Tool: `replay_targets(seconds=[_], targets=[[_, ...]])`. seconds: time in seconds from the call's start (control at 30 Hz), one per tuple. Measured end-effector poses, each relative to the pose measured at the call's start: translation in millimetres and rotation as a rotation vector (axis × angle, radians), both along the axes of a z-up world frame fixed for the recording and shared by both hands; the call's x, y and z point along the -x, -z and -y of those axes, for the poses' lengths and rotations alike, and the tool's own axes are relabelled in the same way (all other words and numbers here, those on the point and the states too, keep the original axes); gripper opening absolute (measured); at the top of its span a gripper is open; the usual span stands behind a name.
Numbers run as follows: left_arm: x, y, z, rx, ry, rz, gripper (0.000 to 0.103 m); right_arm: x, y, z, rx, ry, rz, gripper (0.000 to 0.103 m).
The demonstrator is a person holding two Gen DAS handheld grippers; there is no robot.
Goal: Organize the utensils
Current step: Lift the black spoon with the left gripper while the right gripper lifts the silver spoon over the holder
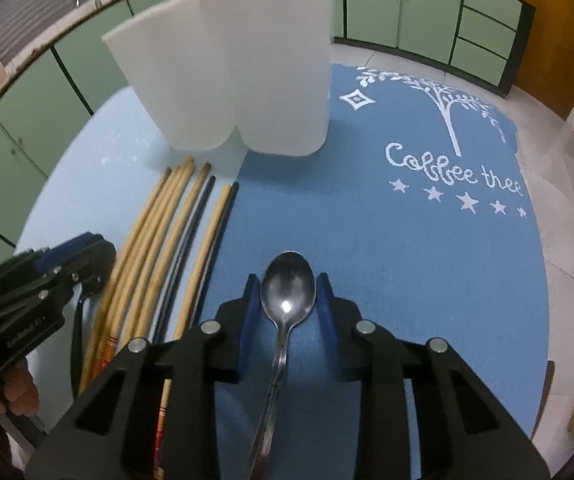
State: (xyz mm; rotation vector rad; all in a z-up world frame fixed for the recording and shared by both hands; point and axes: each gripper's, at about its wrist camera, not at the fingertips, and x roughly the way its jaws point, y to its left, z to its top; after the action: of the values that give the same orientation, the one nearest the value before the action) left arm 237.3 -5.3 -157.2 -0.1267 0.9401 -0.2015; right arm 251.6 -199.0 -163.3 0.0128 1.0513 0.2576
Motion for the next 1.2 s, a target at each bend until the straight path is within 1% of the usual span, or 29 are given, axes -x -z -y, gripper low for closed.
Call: replay_targets(seconds=[0.07, 0.13, 0.2, 0.43, 0.57, 0.67, 0.83, 0.93, 1.0, 1.1, 1.13, 1.2], targets=[[6.6, -10.4, -2.4, 0.003, 0.001, 0.049, 0.032, 7.4, -12.4, 2.8, -0.024, -0.008, 0.067, 0.027], [13.4, -22.4, -4.8, 0.006, 0.001, 0.104, 0.032, 12.9, -23.2, 4.5, -0.032, -0.016, 0.119, 0.027], [19.3, -33.0, -7.3, 0.010, -0.001, 0.150, 0.032, 16.0, -36.0, 9.1, -0.065, -0.019, 0.166, 0.027], [22.4, -71.9, -6.2, 0.016, 0.001, 0.277, 0.032, 20.6, -74.4, 21.2, -0.120, -0.027, 0.277, 0.027], [18.6, -92.2, -3.7, 0.027, 0.005, 0.334, 0.032, 18.0, -93.7, 28.2, -0.166, -0.023, 0.329, 0.027], [14.0, -109.7, -0.9, 0.027, 0.005, 0.391, 0.032, 15.7, -114.6, 33.3, -0.177, -0.028, 0.384, 0.027], [-8.8, -149.8, 6.7, 0.038, 0.015, 0.520, 0.032, 4.8, -153.2, 39.5, -0.218, -0.047, 0.471, 0.027], [-27.5, -170.5, 13.2, 0.034, 0.018, 0.595, 0.032, -10.7, -177.3, 43.4, -0.244, -0.056, 0.522, 0.027], [-45.0, -183.2, 18.5, 0.040, 0.021, 0.638, 0.032, -20.3, -188.1, 42.2, -0.236, -0.058, 0.556, 0.027], [-69.4, -192.0, 27.1, 0.026, 0.010, 0.693, 0.032, -44.1, -196.2, 39.3, -0.232, -0.052, 0.584, 0.027], [-80.0, -191.6, 29.0, 0.029, 0.005, 0.705, 0.032, -51.9, -197.0, 39.1, -0.236, -0.047, 0.589, 0.027], [-93.9, -188.9, 31.3, 0.028, -0.009, 0.717, 0.032, -69.9, -194.5, 37.9, -0.210, -0.025, 0.606, 0.027]])
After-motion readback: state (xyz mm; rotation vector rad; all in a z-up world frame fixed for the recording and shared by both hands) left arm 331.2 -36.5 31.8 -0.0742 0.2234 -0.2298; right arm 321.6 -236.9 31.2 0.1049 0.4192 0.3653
